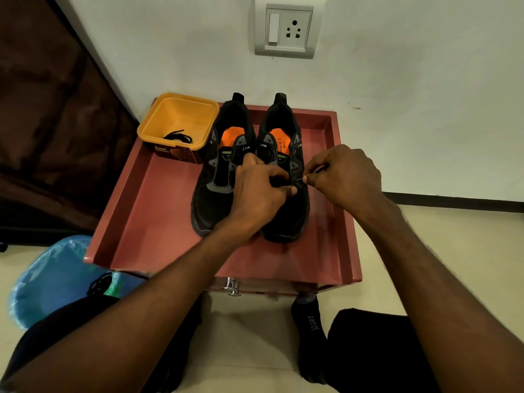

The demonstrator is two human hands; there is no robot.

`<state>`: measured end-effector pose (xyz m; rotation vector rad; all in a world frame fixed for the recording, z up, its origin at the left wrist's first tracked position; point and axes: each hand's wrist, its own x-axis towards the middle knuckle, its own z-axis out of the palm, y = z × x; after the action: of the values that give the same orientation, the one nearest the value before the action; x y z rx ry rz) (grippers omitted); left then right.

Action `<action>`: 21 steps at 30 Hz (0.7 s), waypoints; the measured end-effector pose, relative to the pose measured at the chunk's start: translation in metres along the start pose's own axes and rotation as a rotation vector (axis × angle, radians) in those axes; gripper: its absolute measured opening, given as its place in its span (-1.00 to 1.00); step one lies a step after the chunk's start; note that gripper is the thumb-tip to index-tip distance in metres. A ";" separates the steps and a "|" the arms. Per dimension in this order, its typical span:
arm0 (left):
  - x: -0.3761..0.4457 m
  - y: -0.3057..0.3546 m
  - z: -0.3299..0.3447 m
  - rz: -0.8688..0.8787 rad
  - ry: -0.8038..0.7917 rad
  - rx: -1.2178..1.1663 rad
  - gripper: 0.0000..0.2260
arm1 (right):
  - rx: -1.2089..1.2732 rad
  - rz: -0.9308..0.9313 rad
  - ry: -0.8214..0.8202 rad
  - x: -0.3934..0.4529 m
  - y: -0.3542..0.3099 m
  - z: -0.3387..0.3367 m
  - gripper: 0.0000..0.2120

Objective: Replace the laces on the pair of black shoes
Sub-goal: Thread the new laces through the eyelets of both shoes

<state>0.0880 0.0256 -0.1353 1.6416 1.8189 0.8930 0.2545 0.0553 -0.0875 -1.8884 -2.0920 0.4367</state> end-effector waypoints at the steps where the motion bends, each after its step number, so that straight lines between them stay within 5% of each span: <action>1: 0.000 0.000 0.000 -0.002 0.005 -0.006 -0.66 | 0.003 0.002 -0.015 0.000 0.000 0.001 -0.96; 13: 0.001 0.000 0.003 -0.027 0.007 -0.054 -0.81 | 0.055 -0.013 -0.059 -0.004 -0.007 0.014 -0.94; 21: 0.008 -0.002 -0.002 0.070 -0.063 0.131 -0.81 | 0.140 0.018 -0.047 -0.004 -0.007 0.020 -0.78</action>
<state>0.0844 0.0337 -0.1349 1.8031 1.8204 0.7565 0.2402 0.0500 -0.1025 -1.8353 -2.0181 0.6210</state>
